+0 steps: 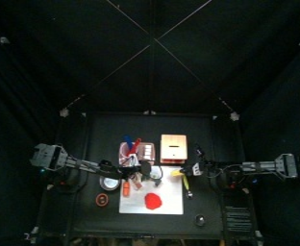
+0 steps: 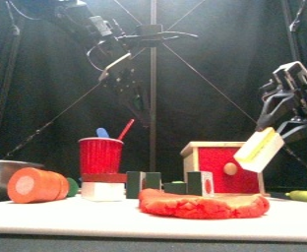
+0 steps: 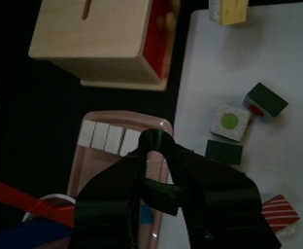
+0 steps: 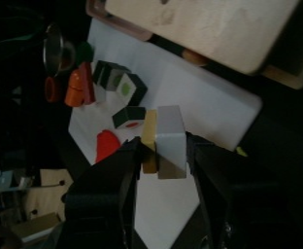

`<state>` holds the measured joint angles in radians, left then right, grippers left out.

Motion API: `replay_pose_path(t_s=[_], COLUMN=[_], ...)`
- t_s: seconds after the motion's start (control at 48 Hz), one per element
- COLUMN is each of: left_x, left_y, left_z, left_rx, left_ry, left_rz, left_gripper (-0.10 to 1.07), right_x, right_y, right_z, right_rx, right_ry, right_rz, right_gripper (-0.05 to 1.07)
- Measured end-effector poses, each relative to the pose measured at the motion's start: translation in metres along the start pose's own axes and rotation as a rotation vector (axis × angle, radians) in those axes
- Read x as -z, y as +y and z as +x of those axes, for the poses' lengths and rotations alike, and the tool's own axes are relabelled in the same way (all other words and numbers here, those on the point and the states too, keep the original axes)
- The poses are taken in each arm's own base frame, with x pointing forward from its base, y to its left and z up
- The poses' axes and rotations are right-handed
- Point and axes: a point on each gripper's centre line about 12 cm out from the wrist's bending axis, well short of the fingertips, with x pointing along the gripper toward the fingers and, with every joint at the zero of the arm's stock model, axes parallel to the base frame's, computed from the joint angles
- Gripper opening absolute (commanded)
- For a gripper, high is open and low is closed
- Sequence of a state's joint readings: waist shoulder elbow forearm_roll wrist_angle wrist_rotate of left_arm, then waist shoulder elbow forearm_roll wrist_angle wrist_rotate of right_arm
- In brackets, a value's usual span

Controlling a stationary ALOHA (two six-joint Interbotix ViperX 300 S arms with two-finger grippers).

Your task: Reorient knife

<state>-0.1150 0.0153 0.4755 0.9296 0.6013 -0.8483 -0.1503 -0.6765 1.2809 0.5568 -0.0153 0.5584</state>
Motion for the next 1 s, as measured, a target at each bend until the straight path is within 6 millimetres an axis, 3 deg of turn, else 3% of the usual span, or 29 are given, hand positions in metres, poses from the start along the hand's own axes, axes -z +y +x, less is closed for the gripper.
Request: replay_pose_path(t_s=[0.167, 0.562, 1.0], left_x=[0.000, 0.000, 0.000], left_y=[0.000, 0.000, 0.000], left_z=[0.000, 0.000, 0.000], left_rx=[0.000, 0.000, 0.000], left_ry=[0.000, 0.000, 0.000], left_rz=[0.002, 0.002, 0.000], left_gripper=[0.65, 0.65, 0.66], right_x=[0.001, -0.001, -0.005], right_y=[-0.013, -0.017, -0.001], right_z=[0.002, 0.001, 0.000], right_rx=[0.047, 0.067, 0.054], right_ry=[0.005, 0.004, 0.035], right_rz=[0.014, 0.003, -0.066], right_gripper=[0.57, 1.00, 1.02])
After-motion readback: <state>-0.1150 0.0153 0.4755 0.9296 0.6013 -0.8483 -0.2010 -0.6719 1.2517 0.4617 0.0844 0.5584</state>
